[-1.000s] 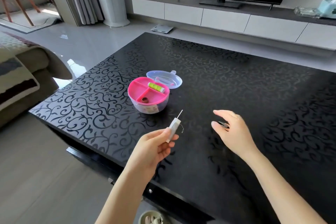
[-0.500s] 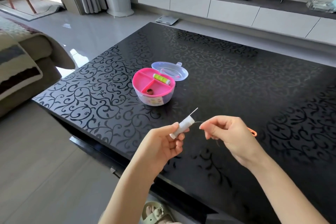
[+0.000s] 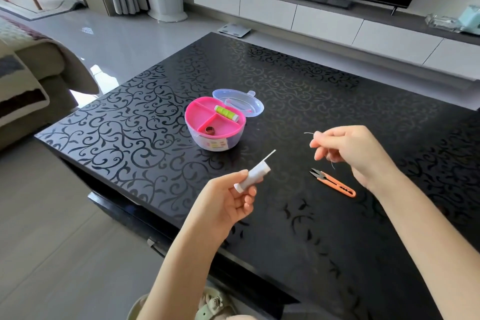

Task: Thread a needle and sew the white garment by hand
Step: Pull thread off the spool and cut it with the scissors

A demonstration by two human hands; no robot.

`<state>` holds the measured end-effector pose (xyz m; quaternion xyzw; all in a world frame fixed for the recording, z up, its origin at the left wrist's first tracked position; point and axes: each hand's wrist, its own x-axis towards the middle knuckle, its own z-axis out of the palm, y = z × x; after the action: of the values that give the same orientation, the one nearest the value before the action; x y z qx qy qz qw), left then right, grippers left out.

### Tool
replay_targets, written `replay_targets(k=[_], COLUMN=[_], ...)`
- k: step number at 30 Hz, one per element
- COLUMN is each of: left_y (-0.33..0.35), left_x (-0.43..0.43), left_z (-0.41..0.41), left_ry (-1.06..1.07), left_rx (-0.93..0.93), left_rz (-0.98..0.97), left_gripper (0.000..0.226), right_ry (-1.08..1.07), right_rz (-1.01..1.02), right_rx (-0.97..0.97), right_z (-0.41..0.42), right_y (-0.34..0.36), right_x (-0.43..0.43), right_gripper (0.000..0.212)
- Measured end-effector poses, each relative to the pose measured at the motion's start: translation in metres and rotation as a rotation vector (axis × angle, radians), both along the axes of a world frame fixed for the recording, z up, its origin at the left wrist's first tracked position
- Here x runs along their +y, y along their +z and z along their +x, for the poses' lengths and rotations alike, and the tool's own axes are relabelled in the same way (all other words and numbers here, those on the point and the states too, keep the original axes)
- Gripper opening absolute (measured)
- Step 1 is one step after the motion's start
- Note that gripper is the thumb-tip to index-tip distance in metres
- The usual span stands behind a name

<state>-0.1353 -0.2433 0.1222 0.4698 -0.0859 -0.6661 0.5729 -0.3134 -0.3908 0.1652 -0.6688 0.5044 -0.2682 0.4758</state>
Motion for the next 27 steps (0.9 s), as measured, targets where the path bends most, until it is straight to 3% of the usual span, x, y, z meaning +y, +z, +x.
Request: replay_targets(k=[6, 10, 12, 14, 16, 18, 23, 27], left_y=[-0.007, -0.006, -0.005, -0.006, -0.007, -0.009, -0.01, -0.011], left_x=[-0.007, -0.009, -0.009, -0.009, -0.008, -0.008, -0.006, -0.006], left_z=[0.002, -0.004, -0.008, -0.011, -0.012, -0.012, -0.009, -0.009], left_ry=[0.114, 0.096, 0.069, 0.055, 0.05, 0.049, 0.048, 0.049], left_rx=[-0.049, -0.093, -0.126, -0.173, -0.221, -0.251, -0.291, -0.317], left_rz=[0.11, 0.117, 0.11, 0.099, 0.081, 0.067, 0.043, 0.045], left_gripper=[0.021, 0.014, 0.011, 0.01, 0.009, 0.009, 0.009, 0.009], right_ry=[-0.09, -0.01, 0.017, -0.074, -0.177, -0.183, -0.105, -0.127], right_rz=[-0.079, -0.066, -0.07, -0.294, -0.525, -0.566, -0.336, -0.158], right_rx=[0.355, 0.616, 0.758, 0.921, 0.921, 0.889, 0.925, 0.742], right_z=[-0.038, -0.071, -0.076, -0.076, -0.071, -0.064, -0.061, -0.055], right_y=[-0.032, -0.039, -0.042, -0.046, -0.047, -0.049, -0.062, -0.072], right_x=[-0.006, -0.007, -0.003, 0.0, 0.004, 0.006, -0.001, -0.008], right_gripper=[0.03, 0.014, 0.023, 0.044, 0.047, 0.04, 0.032, 0.005])
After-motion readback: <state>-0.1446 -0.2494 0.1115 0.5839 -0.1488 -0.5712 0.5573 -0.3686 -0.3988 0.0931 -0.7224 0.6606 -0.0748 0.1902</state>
